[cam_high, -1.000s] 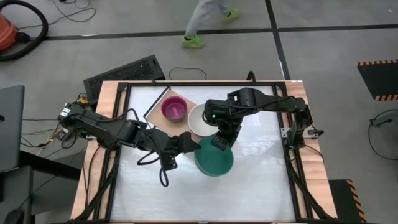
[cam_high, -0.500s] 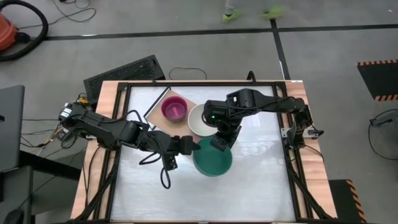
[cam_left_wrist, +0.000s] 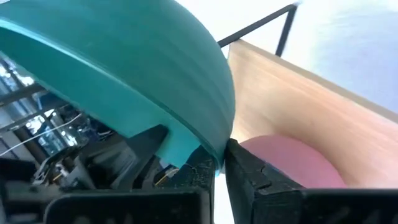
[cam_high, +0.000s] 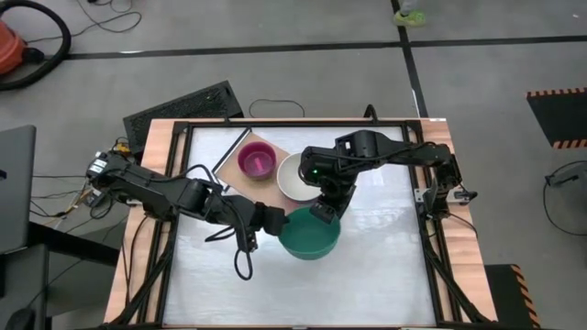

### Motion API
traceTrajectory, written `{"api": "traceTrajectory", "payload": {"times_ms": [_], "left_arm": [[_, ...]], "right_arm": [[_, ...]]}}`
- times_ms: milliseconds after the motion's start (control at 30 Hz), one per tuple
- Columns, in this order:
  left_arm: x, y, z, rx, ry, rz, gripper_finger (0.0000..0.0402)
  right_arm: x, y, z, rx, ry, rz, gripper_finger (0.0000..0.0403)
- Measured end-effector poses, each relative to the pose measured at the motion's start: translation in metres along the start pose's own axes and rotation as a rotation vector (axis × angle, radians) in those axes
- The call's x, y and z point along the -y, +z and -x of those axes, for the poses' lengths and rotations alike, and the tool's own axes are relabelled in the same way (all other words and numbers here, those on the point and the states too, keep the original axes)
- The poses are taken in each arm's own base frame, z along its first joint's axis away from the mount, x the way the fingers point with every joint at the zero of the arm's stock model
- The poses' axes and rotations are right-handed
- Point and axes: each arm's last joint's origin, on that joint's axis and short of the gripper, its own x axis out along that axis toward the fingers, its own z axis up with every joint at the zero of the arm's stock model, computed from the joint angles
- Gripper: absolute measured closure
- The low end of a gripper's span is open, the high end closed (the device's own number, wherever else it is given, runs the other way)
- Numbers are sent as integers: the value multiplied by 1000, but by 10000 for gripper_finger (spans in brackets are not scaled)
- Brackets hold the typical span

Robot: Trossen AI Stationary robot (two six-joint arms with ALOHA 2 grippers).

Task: Place and stack bowls onto a shelf
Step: Stack the large dark green bowl on the top of the large white bowl on the shelf

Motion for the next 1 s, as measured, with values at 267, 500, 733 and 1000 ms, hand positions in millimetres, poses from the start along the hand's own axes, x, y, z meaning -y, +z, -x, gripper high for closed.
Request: {"api": "traceTrajectory", "payload": {"times_ms": [267, 500, 733, 1000], "left_arm": [[2, 3, 2, 20, -25, -8, 399], [0, 7, 3, 15, -3, 16, 401], [-1, 5, 4, -40, -10, 24, 401], [-1, 7, 6, -106, -17, 36, 401]], "right_arm": [[-6, 3, 1, 30, 61, 52, 333], [-16, 6, 17, 88, 159, 92, 268], [-24, 8, 48, 214, 233, 150, 228], [-23, 8, 77, 361, 297, 208, 227]]}}
